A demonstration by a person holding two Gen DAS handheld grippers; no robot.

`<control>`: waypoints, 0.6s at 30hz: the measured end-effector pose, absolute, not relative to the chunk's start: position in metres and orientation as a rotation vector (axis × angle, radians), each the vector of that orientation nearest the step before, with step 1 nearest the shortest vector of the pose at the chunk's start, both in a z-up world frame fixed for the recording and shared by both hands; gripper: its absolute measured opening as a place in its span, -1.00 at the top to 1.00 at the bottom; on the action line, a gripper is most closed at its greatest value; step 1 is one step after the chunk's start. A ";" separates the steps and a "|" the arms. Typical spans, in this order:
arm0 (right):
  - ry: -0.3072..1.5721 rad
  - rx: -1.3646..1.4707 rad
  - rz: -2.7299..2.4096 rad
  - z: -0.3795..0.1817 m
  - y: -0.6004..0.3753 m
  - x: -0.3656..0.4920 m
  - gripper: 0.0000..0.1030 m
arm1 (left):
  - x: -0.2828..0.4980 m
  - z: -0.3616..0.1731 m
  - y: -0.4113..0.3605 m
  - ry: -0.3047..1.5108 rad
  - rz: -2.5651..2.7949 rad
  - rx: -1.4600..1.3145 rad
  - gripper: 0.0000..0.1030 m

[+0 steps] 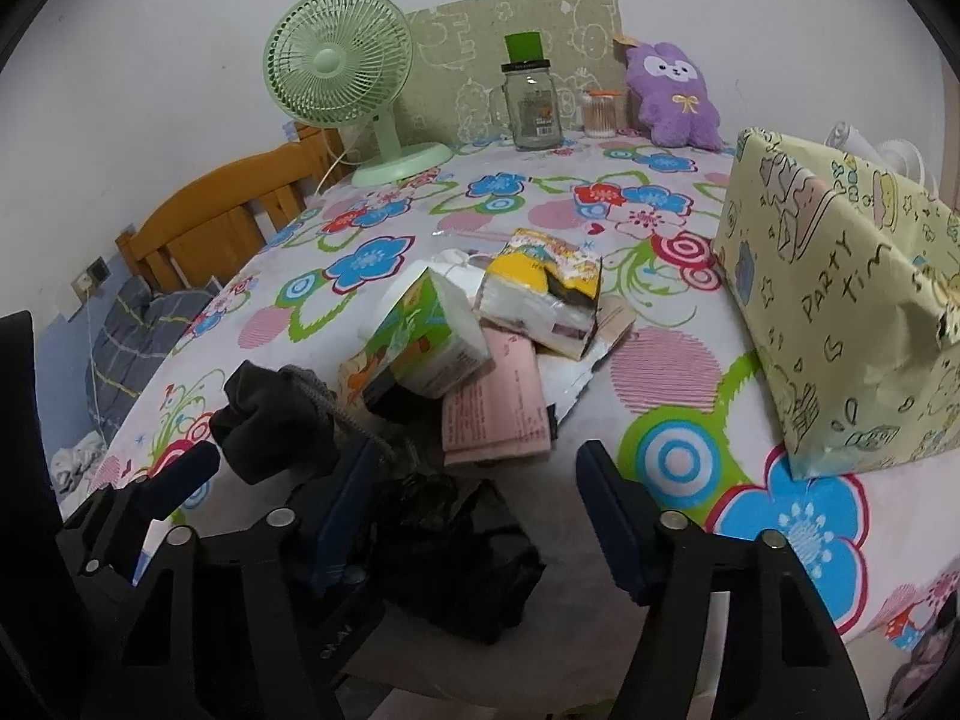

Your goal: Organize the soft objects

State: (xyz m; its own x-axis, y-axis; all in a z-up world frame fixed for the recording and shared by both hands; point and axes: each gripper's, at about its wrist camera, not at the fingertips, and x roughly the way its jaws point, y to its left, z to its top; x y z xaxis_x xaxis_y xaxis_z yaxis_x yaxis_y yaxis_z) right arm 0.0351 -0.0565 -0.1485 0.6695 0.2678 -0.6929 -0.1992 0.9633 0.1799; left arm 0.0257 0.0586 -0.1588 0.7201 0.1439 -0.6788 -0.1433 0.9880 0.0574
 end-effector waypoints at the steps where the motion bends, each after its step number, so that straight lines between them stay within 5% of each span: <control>1: 0.794 0.094 0.263 -0.149 -0.056 0.035 -0.30 | 0.025 -0.159 0.058 0.748 0.162 0.003 -0.55; 17: 0.802 0.137 0.271 -0.154 -0.053 0.033 0.18 | 0.028 -0.162 0.057 0.749 0.179 0.044 -0.74; 18: 0.801 0.133 0.274 -0.153 -0.052 0.033 0.34 | 0.028 -0.162 0.057 0.749 0.182 0.044 -0.76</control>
